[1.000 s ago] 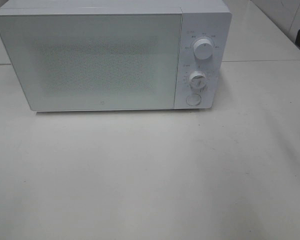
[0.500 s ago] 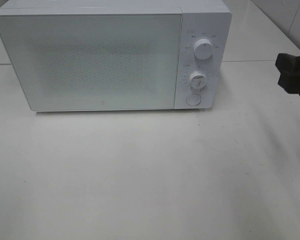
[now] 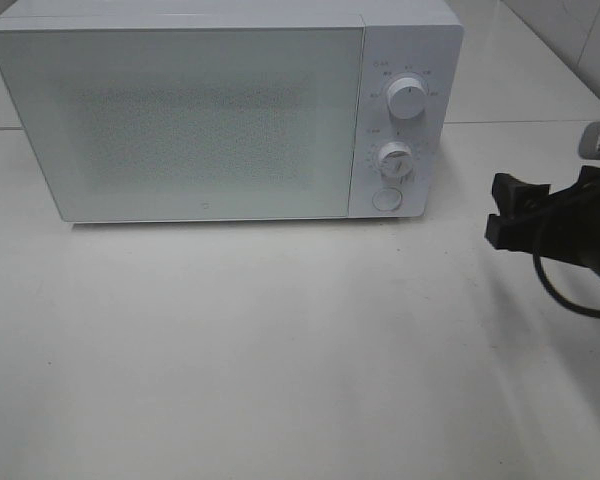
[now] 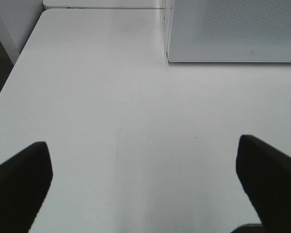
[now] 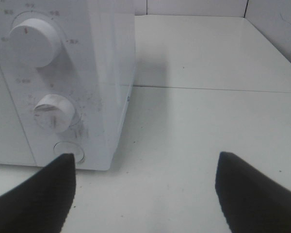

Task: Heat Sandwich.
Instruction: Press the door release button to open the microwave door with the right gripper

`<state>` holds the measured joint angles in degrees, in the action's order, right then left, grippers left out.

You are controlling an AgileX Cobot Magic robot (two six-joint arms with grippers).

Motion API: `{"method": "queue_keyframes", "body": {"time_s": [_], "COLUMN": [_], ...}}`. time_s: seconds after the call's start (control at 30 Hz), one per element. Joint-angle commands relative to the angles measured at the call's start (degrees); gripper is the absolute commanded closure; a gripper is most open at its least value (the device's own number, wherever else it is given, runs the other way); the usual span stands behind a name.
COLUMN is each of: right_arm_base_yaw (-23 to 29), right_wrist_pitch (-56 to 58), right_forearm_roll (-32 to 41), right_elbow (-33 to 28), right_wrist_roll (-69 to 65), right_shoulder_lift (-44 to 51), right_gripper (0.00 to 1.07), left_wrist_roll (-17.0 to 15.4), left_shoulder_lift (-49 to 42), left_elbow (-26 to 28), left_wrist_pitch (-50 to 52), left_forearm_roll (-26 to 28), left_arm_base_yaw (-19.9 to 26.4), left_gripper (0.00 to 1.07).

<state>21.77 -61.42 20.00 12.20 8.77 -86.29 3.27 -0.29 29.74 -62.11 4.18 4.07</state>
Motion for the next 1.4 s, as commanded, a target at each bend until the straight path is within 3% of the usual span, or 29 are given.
{"method": "queue_keyframes", "body": {"time_s": [0.03, 0.27, 0.53, 1.0, 1.4], "right_arm_base_yaw": [5.3, 15.9, 22.5, 23.0, 23.0], "right_wrist_pitch": [-4.0, -7.3, -6.8, -5.1, -6.1], "right_forearm_roll": [4.5, 17.1, 22.2, 22.4, 22.4], "right_elbow": [0.1, 0.7, 4.5, 5.4, 5.4], "right_wrist_roll": [1.0, 1.1, 2.6, -0.5, -36.8], "right_shoulder_lift": [-3.1, -8.8, -12.2, -12.5, -12.5], "right_gripper": [0.31, 0.31, 0.31, 0.31, 0.32], "left_wrist_roll": [-0.1, -0.1, -0.1, -0.1, -0.1], "left_shoulder_lift": [-0.3, -0.3, -0.3, -0.3, -0.3], "left_elbow": [-0.1, -0.1, -0.1, -0.1, -0.1], "left_wrist_pitch": [0.7, 0.7, 0.7, 0.7, 0.7], "left_forearm_roll": [0.0, 0.0, 0.0, 0.0, 0.0], "left_arm_base_yaw": [0.2, 0.2, 0.2, 0.2, 0.2], "left_gripper": [0.09, 0.09, 0.09, 0.09, 0.09]}}
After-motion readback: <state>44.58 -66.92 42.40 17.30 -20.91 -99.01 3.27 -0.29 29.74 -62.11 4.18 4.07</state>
